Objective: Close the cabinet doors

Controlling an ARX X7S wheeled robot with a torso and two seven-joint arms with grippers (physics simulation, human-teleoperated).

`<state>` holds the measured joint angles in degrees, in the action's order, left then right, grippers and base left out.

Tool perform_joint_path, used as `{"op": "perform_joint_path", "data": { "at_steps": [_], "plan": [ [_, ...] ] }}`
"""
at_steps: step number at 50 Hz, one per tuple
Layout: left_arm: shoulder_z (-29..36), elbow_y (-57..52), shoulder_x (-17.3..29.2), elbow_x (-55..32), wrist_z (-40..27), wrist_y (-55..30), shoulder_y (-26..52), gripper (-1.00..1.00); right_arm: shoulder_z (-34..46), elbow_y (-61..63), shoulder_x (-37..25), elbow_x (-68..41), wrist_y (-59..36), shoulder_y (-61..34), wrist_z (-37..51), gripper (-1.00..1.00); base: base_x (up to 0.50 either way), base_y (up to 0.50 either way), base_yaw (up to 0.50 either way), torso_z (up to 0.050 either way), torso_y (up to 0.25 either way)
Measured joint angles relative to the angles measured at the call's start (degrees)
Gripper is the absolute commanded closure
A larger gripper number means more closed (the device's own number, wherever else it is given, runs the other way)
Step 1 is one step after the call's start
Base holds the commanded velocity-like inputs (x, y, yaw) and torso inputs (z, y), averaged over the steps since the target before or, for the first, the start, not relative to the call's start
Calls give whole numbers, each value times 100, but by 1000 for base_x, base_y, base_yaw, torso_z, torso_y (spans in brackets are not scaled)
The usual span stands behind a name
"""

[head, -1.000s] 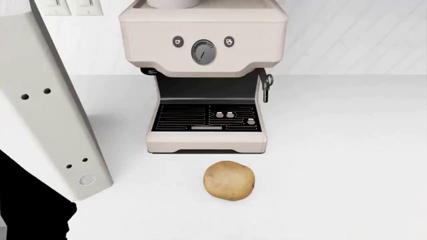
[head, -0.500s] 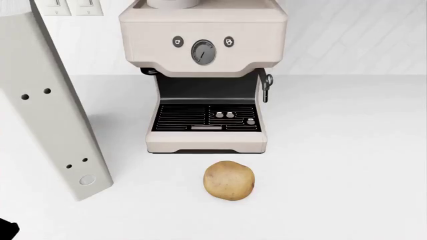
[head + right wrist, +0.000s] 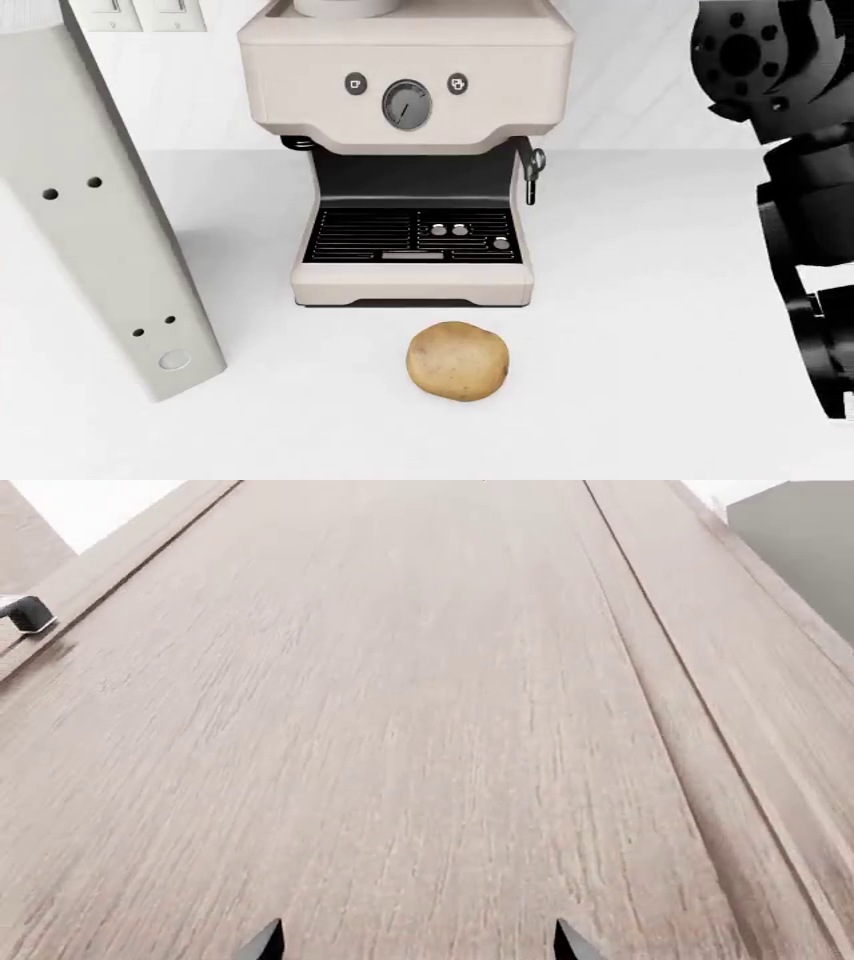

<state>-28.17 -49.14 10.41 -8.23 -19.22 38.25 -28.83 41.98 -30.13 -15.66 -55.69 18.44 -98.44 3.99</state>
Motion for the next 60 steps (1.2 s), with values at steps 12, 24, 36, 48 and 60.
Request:
{"op": "perform_joint_path", "data": {
  "at_steps": [12,24,36,48,60],
  "plan": [
    [-585,-57,-332,-101,-156,438,-642,-100,-119,-1834,758,-80,494,-364,-1018,-100,0,0,0,0,0],
    [-942,-39,-518,-205,-253,719,-998,-100,584,-2888,1151,-915,1215,-630,-1457,-100,0,0,0,0,0],
    [-1047,-23,-590,-226,-287,840,-1127,-100,1657,-3376,1277,-1931,1943,-776,-1618,-100,0,0,0,0,0],
    [-928,-47,-528,-142,-291,733,-1015,-100,2582,-1620,395,-2400,1927,-491,-577,-100,0,0,0,0,0],
    [-258,-25,-129,30,-183,259,-394,-100,3177,1482,-1312,-1922,2002,-126,1137,-100,0,0,0,0,0]
  ]
}}
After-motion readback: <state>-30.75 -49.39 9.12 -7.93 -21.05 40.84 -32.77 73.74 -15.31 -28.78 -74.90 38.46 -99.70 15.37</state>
